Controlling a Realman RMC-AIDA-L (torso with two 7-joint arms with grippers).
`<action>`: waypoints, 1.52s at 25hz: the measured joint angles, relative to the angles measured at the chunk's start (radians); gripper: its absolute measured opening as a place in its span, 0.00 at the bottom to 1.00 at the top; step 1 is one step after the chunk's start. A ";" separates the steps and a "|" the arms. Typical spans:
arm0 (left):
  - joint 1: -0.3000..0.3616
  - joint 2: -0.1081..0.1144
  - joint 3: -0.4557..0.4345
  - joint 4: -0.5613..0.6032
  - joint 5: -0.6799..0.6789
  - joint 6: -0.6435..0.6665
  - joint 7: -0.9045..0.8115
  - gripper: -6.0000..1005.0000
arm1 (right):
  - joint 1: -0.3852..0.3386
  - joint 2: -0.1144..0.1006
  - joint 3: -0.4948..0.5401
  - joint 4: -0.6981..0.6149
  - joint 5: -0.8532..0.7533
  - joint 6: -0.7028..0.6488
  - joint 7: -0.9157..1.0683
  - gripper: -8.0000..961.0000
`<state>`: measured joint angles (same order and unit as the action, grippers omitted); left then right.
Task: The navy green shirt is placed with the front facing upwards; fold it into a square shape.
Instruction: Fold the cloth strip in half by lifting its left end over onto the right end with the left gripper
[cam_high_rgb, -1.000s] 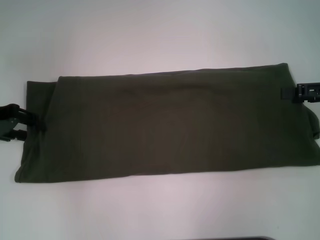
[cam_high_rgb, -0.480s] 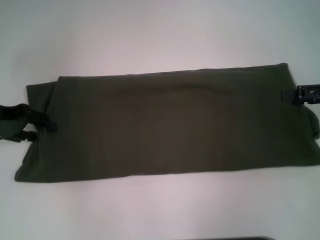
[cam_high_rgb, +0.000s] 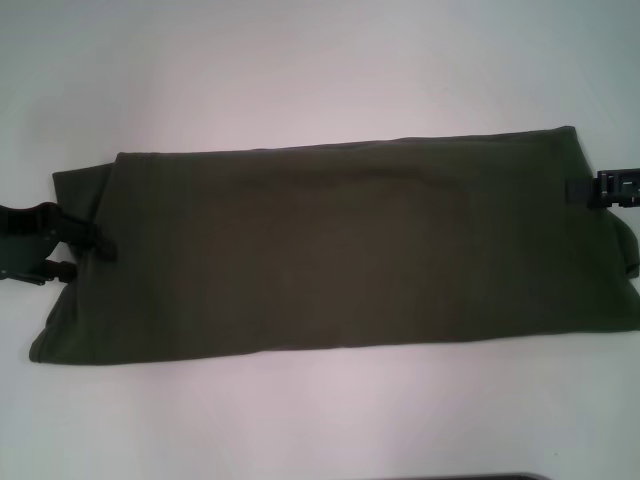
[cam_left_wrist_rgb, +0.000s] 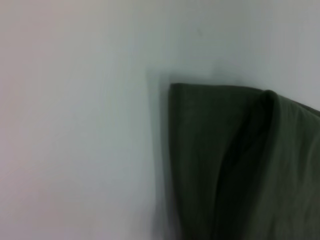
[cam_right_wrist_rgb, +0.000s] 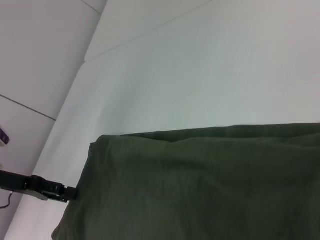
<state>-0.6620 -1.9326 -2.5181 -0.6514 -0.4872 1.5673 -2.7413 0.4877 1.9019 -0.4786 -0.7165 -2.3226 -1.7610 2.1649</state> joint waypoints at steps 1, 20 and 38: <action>-0.001 0.000 0.000 0.000 0.000 0.000 -0.003 0.59 | 0.000 0.000 0.000 0.000 0.000 0.000 0.000 0.98; -0.048 -0.029 0.001 0.020 0.000 -0.016 -0.006 0.56 | 0.004 -0.003 0.000 -0.003 0.000 0.000 -0.001 0.98; -0.057 -0.017 0.011 0.023 -0.070 0.050 0.041 0.15 | 0.005 -0.012 0.000 -0.001 0.000 0.000 -0.001 0.98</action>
<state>-0.7191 -1.9495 -2.5072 -0.6281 -0.5577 1.6171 -2.6999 0.4923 1.8897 -0.4786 -0.7172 -2.3224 -1.7613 2.1644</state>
